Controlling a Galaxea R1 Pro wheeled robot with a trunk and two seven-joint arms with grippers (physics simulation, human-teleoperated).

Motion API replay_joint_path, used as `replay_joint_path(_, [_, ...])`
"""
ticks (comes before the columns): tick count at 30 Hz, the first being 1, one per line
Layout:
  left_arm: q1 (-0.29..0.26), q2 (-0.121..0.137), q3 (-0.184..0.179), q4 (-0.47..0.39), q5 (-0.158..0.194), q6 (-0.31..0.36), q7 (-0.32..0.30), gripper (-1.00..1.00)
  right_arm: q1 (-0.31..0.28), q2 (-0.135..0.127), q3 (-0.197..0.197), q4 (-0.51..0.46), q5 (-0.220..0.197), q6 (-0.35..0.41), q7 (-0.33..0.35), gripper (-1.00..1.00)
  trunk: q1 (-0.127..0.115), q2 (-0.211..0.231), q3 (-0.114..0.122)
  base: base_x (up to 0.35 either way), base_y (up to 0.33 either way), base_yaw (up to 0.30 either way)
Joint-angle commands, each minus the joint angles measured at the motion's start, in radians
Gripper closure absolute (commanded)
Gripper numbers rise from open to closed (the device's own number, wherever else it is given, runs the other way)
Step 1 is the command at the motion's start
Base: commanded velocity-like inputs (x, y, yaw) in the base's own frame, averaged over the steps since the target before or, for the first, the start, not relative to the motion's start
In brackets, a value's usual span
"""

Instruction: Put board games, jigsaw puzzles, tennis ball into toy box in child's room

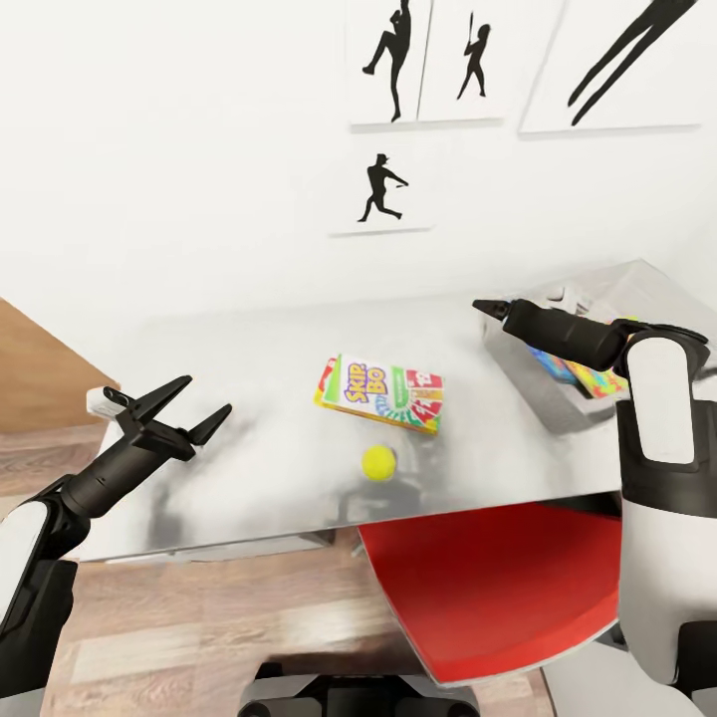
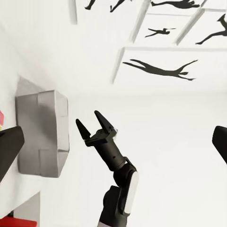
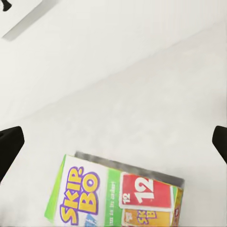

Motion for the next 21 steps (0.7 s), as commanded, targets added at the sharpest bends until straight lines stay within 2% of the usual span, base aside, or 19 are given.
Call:
replay_joint_path(1, [-0.001, 0.0, 0.001, 0.0, -0.008, 0.003, -0.008, -1.0, -0.001, 0.0, 0.0, -0.001, -0.011, 0.003, -0.01, -1.0, 0.001, -0.001, -0.001, 0.202, 0.042, 0.0])
replay_joint_path(9, [-0.001, 0.0, 0.001, 0.0, -0.008, 0.002, -0.008, -1.0, 0.0, 0.001, 0.005, 0.0, -0.011, 0.003, -0.011, -1.0, 0.001, -0.001, -0.001, 0.113, 0.023, 0.0])
replay_joint_path(13, [-0.001, 0.0, 0.001, 0.0, -0.008, 0.002, -0.008, -1.0, 0.0, 0.002, 0.037, 0.0, -0.011, 0.003, -0.012, -1.0, 0.001, -0.001, -0.001, 0.033, 0.007, 0.0])
replay_joint_path(17, [-0.001, 0.0, 0.001, 0.0, -0.008, 0.002, -0.009, -1.0, 0.001, 0.004, 0.104, 0.005, -0.011, 0.003, -0.015, -1.0, 0.001, -0.001, -0.001, 0.016, 0.003, 0.0])
replay_joint_path(18, [-0.001, 0.0, 0.001, 0.0, -0.008, 0.002, -0.009, -1.0, 0.001, 0.004, 0.104, 0.005, -0.011, 0.003, -0.015, -1.0, 0.001, -0.001, -0.001, 0.011, 0.002, 0.0])
replay_joint_path(21, [-0.001, 0.0, 0.001, 0.0, -0.008, 0.002, -0.009, -1.0, 0.003, 0.008, 0.14, 0.012, -0.011, 0.003, -0.016, -1.0, 0.001, -0.001, -0.001, 0.007, 0.001, 0.0])
